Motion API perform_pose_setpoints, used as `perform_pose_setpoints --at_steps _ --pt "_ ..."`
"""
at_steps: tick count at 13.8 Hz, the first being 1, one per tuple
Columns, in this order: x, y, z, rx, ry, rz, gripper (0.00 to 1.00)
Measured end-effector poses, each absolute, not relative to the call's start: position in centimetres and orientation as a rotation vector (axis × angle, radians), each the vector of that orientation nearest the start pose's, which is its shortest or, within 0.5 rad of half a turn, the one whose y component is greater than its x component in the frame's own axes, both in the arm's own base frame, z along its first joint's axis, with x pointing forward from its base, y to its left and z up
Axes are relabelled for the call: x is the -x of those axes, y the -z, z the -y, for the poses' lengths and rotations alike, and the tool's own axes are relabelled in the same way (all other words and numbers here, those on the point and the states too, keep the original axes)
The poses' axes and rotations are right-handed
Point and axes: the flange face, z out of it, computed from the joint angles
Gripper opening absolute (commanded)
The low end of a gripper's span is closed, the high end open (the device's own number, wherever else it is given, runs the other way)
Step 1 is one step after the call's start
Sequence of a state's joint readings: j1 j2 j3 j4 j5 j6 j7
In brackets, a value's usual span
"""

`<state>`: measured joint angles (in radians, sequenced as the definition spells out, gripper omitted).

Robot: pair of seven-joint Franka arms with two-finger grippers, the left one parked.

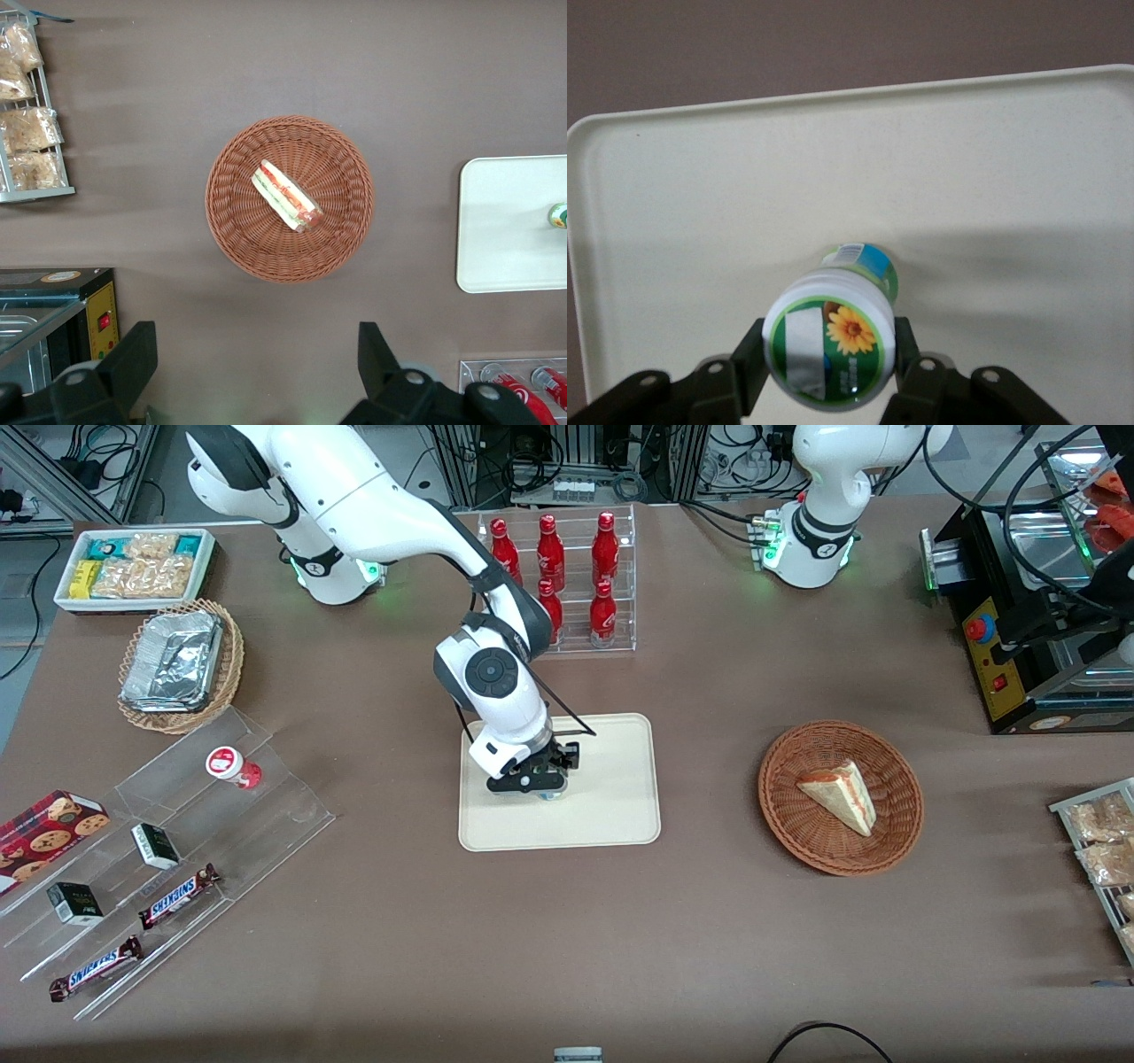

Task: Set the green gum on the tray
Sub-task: 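Lower the jar onto the tray and open the right gripper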

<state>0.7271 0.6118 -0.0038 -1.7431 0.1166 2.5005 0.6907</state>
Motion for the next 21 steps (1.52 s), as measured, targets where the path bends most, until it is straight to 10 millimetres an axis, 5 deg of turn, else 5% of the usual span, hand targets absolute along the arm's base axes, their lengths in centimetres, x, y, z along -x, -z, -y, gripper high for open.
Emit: perform_pose_setpoints --at_steps 1,2,3,4,14,21 --pt "-51.1 -23.6 -45.1 2.988 0.092 -0.084 0.00" --pt "-51.2 -23.4 -45.1 2.988 0.092 -0.086 0.41" --pt "-51.2 -23.4 -45.1 2.988 0.092 -0.087 0.92" --pt "-51.2 -23.4 -45.0 2.988 0.092 -0.088 1.00" --pt "-51.3 -23.0 -45.1 2.989 0.092 -0.088 1.00" --pt "-52.2 -26.0 -44.5 3.001 0.080 -0.046 1.00"
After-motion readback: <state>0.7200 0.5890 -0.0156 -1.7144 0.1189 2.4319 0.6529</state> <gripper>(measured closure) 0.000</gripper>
